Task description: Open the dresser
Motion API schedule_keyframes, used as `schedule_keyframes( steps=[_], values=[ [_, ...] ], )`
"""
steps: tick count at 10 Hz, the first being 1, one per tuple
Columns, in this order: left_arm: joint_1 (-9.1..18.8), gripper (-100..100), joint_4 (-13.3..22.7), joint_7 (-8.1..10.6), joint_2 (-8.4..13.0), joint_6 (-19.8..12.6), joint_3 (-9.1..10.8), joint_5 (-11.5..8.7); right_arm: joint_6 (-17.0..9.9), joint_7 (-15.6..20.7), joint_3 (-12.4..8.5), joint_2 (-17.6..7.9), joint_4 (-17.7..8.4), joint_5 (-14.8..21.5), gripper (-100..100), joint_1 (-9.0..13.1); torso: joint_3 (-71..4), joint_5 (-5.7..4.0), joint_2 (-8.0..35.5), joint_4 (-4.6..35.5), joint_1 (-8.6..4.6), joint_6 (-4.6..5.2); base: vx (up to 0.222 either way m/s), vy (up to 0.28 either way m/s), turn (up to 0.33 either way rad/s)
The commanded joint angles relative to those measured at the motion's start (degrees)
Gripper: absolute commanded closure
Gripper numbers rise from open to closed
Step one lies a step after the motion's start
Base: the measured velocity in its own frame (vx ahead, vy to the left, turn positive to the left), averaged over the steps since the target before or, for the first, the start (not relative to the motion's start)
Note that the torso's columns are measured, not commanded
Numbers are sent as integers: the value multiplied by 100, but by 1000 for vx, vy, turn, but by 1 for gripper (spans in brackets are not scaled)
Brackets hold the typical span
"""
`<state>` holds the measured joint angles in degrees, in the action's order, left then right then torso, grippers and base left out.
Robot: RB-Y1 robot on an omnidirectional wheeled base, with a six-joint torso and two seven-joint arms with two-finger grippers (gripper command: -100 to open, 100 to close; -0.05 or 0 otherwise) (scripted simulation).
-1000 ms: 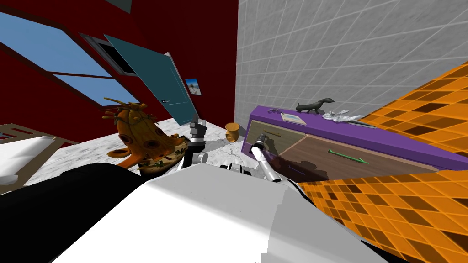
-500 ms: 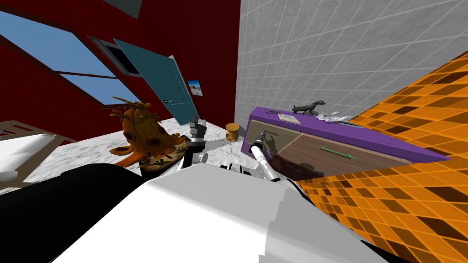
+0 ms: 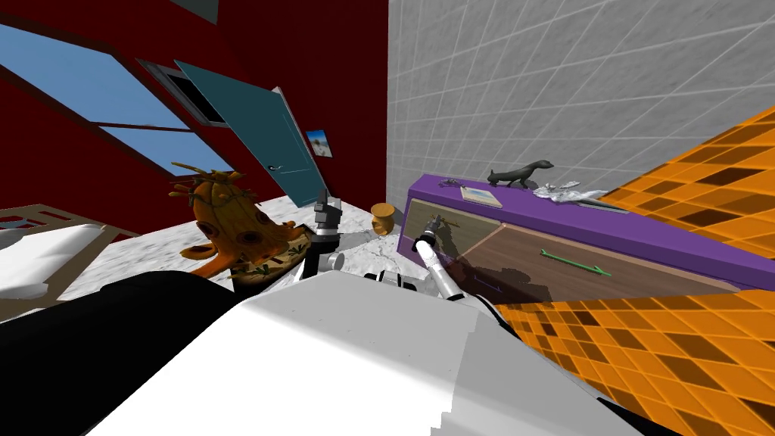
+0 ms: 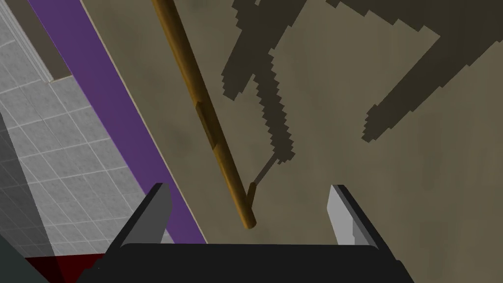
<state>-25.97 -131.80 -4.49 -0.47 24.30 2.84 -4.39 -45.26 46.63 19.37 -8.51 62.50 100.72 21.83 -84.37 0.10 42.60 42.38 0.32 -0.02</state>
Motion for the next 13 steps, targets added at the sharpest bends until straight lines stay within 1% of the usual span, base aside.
schedule_keyframes(
  steps=[1, 2, 3, 5, 6, 7, 8, 9, 10, 11, 12, 13],
  values=[
    [0, 0, 0, 0, 0, 0, 0, 0, -147, -48, 117, -241, -40, -284, 100, 22, -8, -4, -13, -4, -15, 1, -68, 12, 237],
    [2, 0, 0, 0, 0, 0, -1, 0, -295, -97, 233, -426, -80, -457, 100, 43, -6, -8, -7, -4, -23, -3, -141, 35, 357],
    [3, 0, 1, 0, -1, -1, -1, 0, -295, -97, 233, -482, -80, -568, 100, 43, -1, -8, -1, -1, -23, -1, -122, 40, 128],
    [2, 0, 1, 0, 0, -1, -1, 0, -590, -193, 467, -915, -161, -986, 100, 87, -18, -11, -28, -9, -36, 1, -141, 41, 284],
    [3, 0, 1, 0, 0, -1, -1, 0, -590, -193, 467, -963, -161, -1106, 100, 87, -19, -10, -30, -10, -30, -1, -95, 41, 121],
    [1, 0, 0, 0, 0, 0, 0, 0, -737, -241, 584, -1195, -201, -1276, 100, 108, -28, -10, -46, -12, -35, 6, -91, 41, 164],
    [1, 0, 0, 0, 0, 0, 0, 0, -737, -241, 584, -1204, -201, -1421, 100, 108, -29, -11, -44, -14, -34, 0, -79, 27, 143],
    [1, 0, 0, 0, 0, 0, 0, 0, -885, -289, 701, -1437, -241, -1629, 100, 130, -26, -11, -41, -12, -38, 4, -97, 25, 243],
    [1, 0, 0, 0, 0, 0, 0, 0, -885, -289, 701, -1445, -241, -1705, 100, 130, -20, -11, -31, -10, -35, -1, -77, 22, 112],
    [0, 0, 0, 0, 0, 0, 0, 0, -1032, -338, 818, -1686, -281, -1902, 100, 151, -20, -10, -32, -9, -36, 6, -77, 41, 194],
    [1, 0, 0, 0, 0, 0, 0, 0, -1032, -338, 818, -1686, -281, -1989, 100, 151, -20, -9, -31, -9, -28, 0, -76, 43, 118],
    [0, 0, 0, 0, 0, 0, 0, 0, -1180, -386, 935, -1927, -321, -2170, 100, 173, -20, -8, -31, -9, -27, 3, -91, 60, 240]
  ],
)
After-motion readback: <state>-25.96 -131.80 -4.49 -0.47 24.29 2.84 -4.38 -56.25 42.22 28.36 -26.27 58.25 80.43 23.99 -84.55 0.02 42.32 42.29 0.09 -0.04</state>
